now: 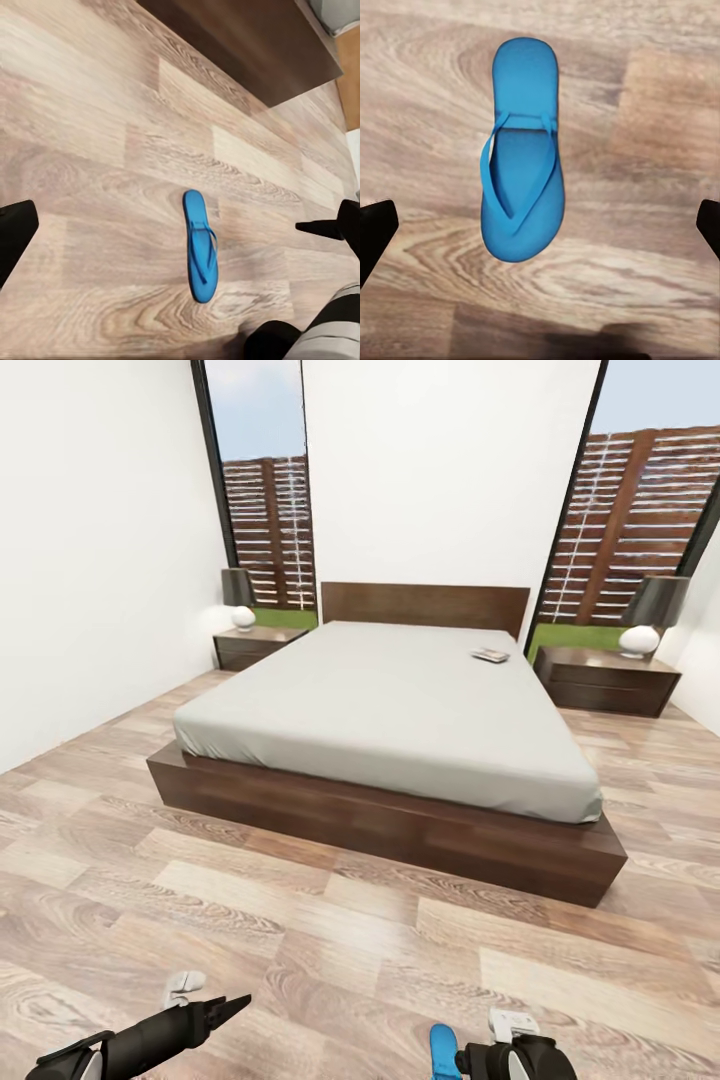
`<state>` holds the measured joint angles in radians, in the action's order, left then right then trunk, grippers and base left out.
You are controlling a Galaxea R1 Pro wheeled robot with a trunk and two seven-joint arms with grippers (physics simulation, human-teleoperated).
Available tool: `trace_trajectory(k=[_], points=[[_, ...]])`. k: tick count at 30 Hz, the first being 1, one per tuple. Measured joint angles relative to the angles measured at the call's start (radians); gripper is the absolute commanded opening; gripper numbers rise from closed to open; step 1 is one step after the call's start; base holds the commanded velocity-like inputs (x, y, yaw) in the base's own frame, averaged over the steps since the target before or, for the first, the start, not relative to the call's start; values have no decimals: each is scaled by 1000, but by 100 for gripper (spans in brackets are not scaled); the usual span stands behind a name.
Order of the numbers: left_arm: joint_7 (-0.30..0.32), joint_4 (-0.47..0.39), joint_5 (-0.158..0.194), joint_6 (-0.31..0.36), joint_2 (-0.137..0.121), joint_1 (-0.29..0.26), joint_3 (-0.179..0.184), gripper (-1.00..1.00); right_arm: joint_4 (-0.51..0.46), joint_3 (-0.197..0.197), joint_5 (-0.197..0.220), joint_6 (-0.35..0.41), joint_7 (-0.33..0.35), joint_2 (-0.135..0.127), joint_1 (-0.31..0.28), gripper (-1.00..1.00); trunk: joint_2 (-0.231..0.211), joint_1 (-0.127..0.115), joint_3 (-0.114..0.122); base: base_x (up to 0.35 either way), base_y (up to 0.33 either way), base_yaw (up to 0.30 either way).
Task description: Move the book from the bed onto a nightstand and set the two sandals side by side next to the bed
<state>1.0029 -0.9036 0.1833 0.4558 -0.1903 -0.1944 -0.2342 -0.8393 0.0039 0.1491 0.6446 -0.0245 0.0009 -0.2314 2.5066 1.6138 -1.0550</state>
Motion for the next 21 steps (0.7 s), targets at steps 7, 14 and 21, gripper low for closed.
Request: trace_trajectory(k=[7, 14, 21], points=[[0, 0, 0, -1, 0, 0, 0, 100, 0, 1, -1, 0, 1, 7, -1, 100, 2, 3, -27, 0, 0, 0], [-1, 0, 0, -1, 0, 0, 1, 100, 0, 15, -3, 0, 1, 25, 0, 100, 3, 6, -54, 0, 0, 0], [-2, 0, 0, -2, 0, 0, 0, 100, 0, 41, -3, 0, 1, 28, 0, 100, 5, 9, -81, 0, 0, 0]])
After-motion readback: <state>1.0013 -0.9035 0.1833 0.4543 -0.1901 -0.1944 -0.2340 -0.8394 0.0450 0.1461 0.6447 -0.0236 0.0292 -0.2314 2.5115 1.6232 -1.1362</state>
